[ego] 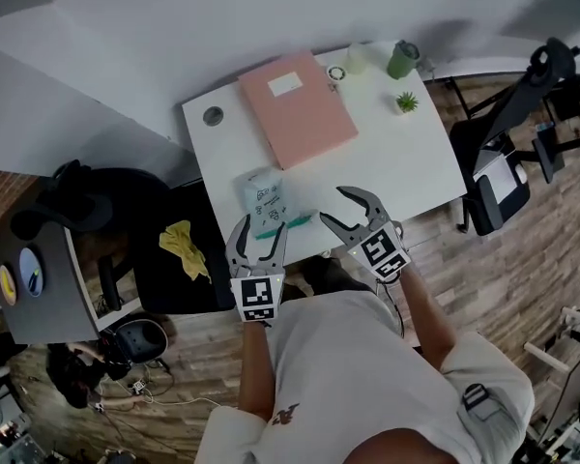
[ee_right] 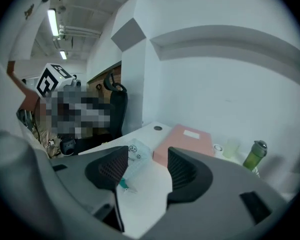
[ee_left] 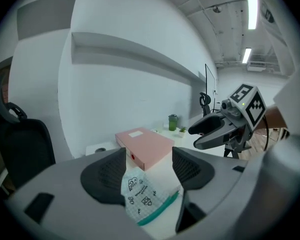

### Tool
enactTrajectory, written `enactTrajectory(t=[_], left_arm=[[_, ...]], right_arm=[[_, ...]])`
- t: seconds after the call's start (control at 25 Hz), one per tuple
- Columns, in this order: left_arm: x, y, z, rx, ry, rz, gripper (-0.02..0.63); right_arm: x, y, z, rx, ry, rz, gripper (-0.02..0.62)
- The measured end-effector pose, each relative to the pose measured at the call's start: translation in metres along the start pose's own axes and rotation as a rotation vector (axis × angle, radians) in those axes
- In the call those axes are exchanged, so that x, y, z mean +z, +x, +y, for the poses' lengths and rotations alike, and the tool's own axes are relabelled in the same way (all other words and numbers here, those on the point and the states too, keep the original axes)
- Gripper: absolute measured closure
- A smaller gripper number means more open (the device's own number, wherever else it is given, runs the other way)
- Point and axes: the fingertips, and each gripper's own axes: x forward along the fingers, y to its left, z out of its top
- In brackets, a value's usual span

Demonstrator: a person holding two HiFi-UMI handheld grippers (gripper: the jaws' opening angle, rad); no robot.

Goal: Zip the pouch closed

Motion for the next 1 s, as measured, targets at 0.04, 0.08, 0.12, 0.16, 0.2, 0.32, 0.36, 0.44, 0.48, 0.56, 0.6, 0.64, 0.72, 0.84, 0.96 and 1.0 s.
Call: enactTrajectory(t=[0.04, 0.08, 0.12, 0.16, 0.2, 0.32, 0.36, 0.44, 0.48, 0.56, 0.6, 0.64, 0.72, 0.84, 0.96, 1.0], left_arm=[[-0.007, 0.003, -0.003, -0.001, -0.011, 0.012, 0.324], [-0.014, 0.005, -0.005, -0.001, -0.024, 0.023, 0.329], [-0.02, 0.008, -0.008, 0.0, -0.038, 0.033, 0.337], [-0.027, 0.01, -0.01, 0.0, -0.054, 0.042, 0.342], [-0.033, 0.013, -0.012, 0.001, -0.07, 0.051, 0.349], [-0.049, 0.022, -0.017, -0.003, -0.1, 0.074, 0.357], [-0.054, 0.025, -0.019, -0.005, -0.108, 0.081, 0.36], [-0.063, 0.03, -0.023, -0.007, -0.13, 0.096, 0.369], [-0.069, 0.033, -0.025, -0.008, -0.143, 0.106, 0.373], [-0.08, 0.039, -0.03, -0.011, -0.166, 0.129, 0.376], [-0.085, 0.043, -0.033, -0.016, -0.176, 0.139, 0.376], [-0.089, 0.046, -0.036, -0.022, -0.184, 0.149, 0.376], [-0.099, 0.051, -0.042, -0.034, -0.195, 0.17, 0.379], [-0.112, 0.058, -0.051, -0.048, -0.209, 0.213, 0.383], [-0.125, 0.064, -0.059, -0.064, -0.223, 0.264, 0.385], [-0.129, 0.065, -0.062, -0.069, -0.229, 0.278, 0.385]], right_arm=[[-0.007, 0.004, 0.002, 0.021, -0.019, 0.021, 0.348], [-0.015, 0.008, 0.003, 0.039, -0.037, 0.044, 0.355], [-0.022, 0.012, 0.005, 0.058, -0.053, 0.063, 0.364], [-0.028, 0.016, 0.006, 0.076, -0.065, 0.077, 0.367], [-0.033, 0.02, 0.007, 0.093, -0.073, 0.086, 0.368], [-0.046, 0.03, 0.009, 0.132, -0.096, 0.107, 0.371], [-0.05, 0.033, 0.01, 0.144, -0.107, 0.115, 0.371], [-0.06, 0.038, 0.013, 0.172, -0.137, 0.132, 0.376], [-0.065, 0.041, 0.015, 0.185, -0.154, 0.14, 0.38], [-0.076, 0.046, 0.017, 0.207, -0.192, 0.153, 0.382], [-0.081, 0.049, 0.017, 0.217, -0.212, 0.161, 0.383], [-0.086, 0.052, 0.018, 0.226, -0.232, 0.172, 0.383], [-0.095, 0.057, 0.02, 0.246, -0.266, 0.191, 0.388], [-0.104, 0.064, 0.024, 0.285, -0.289, 0.205, 0.405], [-0.112, 0.07, 0.028, 0.328, -0.313, 0.219, 0.419], [-0.115, 0.072, 0.029, 0.344, -0.325, 0.227, 0.422]])
